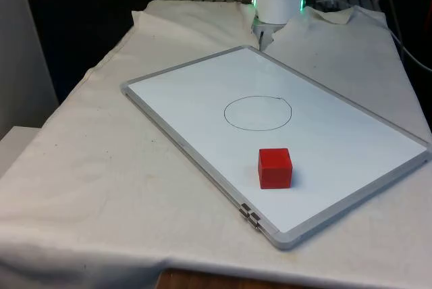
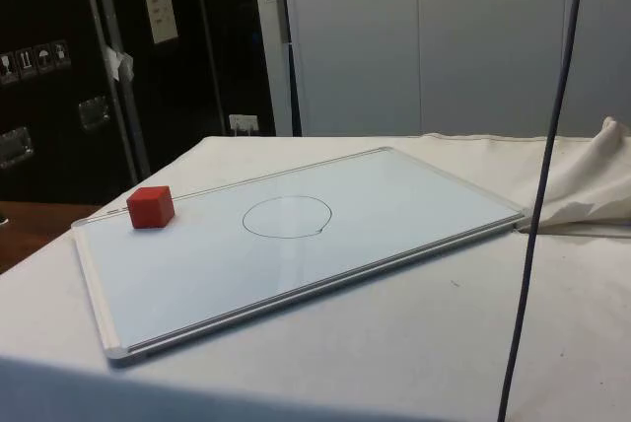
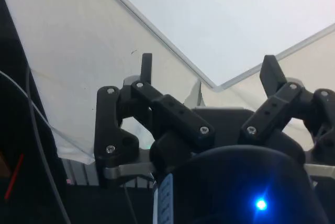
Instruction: Push the cube into the marked area.
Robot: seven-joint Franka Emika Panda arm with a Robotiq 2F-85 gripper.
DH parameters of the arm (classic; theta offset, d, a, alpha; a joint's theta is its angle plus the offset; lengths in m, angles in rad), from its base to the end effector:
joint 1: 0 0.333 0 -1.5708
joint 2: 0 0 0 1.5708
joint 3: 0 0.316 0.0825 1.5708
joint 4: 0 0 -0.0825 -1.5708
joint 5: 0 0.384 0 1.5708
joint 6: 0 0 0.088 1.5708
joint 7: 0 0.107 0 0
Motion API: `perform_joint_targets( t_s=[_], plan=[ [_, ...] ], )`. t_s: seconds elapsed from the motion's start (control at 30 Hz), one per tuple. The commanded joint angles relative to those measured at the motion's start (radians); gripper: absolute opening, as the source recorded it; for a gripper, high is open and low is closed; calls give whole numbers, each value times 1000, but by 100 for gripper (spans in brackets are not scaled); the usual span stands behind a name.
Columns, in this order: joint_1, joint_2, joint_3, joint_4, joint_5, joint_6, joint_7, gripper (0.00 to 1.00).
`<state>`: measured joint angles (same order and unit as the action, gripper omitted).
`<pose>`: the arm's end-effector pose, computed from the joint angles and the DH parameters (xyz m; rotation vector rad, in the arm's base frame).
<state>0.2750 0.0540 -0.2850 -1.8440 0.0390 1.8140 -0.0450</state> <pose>0.5680 0.0001 0.4860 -3.1143 -0.0371 0.1264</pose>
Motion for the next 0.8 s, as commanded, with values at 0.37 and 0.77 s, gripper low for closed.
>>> perform_joint_targets(
  t_s=[0.37,0.77],
  plan=[
    [0,2,0,2,1,0,-1,42],
    [-1,9,-1,2,5,15,1,0]
  ],
)
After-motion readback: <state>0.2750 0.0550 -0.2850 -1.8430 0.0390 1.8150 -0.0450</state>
